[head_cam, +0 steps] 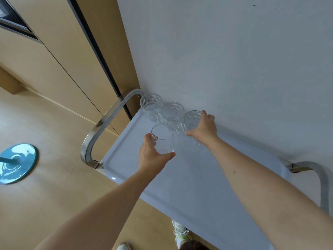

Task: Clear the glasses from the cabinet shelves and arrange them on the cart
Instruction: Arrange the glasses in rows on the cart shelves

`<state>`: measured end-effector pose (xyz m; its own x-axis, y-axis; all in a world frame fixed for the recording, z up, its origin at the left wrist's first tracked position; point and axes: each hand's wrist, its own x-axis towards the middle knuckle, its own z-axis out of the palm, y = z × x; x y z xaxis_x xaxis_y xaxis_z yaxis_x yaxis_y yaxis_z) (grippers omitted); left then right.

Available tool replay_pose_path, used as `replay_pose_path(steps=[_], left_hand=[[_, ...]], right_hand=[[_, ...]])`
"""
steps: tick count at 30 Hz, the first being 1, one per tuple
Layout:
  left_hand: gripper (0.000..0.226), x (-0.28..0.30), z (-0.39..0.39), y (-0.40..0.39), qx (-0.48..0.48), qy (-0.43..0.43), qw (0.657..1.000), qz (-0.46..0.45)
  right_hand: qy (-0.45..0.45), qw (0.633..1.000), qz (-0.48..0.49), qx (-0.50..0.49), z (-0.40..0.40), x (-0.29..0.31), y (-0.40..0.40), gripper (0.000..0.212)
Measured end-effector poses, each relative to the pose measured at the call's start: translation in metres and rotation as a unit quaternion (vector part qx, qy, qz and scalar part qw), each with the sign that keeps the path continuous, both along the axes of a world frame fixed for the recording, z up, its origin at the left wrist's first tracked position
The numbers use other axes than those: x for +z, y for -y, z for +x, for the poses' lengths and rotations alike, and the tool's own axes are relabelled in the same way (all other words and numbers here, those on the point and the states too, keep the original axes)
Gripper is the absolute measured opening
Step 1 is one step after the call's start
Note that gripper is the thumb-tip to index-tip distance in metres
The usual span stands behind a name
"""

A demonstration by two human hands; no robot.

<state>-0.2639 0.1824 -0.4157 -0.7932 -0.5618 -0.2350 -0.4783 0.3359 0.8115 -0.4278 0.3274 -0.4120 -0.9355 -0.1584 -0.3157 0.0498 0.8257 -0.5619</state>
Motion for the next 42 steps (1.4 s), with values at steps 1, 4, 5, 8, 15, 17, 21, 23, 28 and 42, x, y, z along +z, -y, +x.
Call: replay_pose_path(steps=[1, 4, 5, 8, 15, 17, 21, 23, 28, 42], left_hand=[[0.078, 0.002, 0.002, 0.001, -0.004, -0.002, 1.0, -0.001], [0.078, 0.011, 0.005, 0.005, -0.017, -0.011, 1.0, -0.005], [0.079, 0.014, 0.007, 0.007, -0.02, -0.016, 1.0, -0.01], [0.078, 0.027, 0.017, 0.016, -0.03, -0.037, 0.999, -0.011], [0.075, 0.051, 0.07, 0.041, -0.075, -0.083, 0.994, -0.001], [0.075, 0.055, 0.091, 0.049, -0.09, -0.096, 0.991, 0.003], [0.076, 0.056, 0.139, 0.063, -0.109, -0.102, 0.989, 0.002], [0.078, 0.054, 0.164, 0.069, -0.11, -0.095, 0.989, -0.001], [0.078, 0.046, 0.218, 0.075, -0.093, -0.073, 0.993, 0.008], [0.074, 0.003, 0.339, 0.005, -0.016, -0.018, 0.999, 0.026]], right_hand=[[-0.002, 1.0, 0.0, 0.0, 0.003, 0.003, -0.001, 0.115], [-0.023, 1.0, -0.005, -0.006, 0.015, 0.009, -0.004, 0.111], [-0.032, 0.999, -0.008, -0.009, 0.022, 0.012, -0.005, 0.108], [-0.054, 0.998, -0.013, -0.01, 0.048, 0.025, -0.005, 0.1], [-0.067, 0.998, -0.004, -0.019, 0.143, 0.052, 0.013, 0.101], [-0.068, 0.997, -0.004, -0.026, 0.176, 0.054, 0.019, 0.101], [-0.06, 0.997, -0.017, -0.043, 0.245, 0.05, 0.032, 0.098], [-0.051, 0.998, -0.024, -0.042, 0.278, 0.044, 0.039, 0.096], [-0.018, 0.999, -0.031, -0.028, 0.339, 0.03, 0.046, 0.091], [0.054, 0.994, -0.087, 0.033, 0.451, -0.026, -0.012, 0.088]])
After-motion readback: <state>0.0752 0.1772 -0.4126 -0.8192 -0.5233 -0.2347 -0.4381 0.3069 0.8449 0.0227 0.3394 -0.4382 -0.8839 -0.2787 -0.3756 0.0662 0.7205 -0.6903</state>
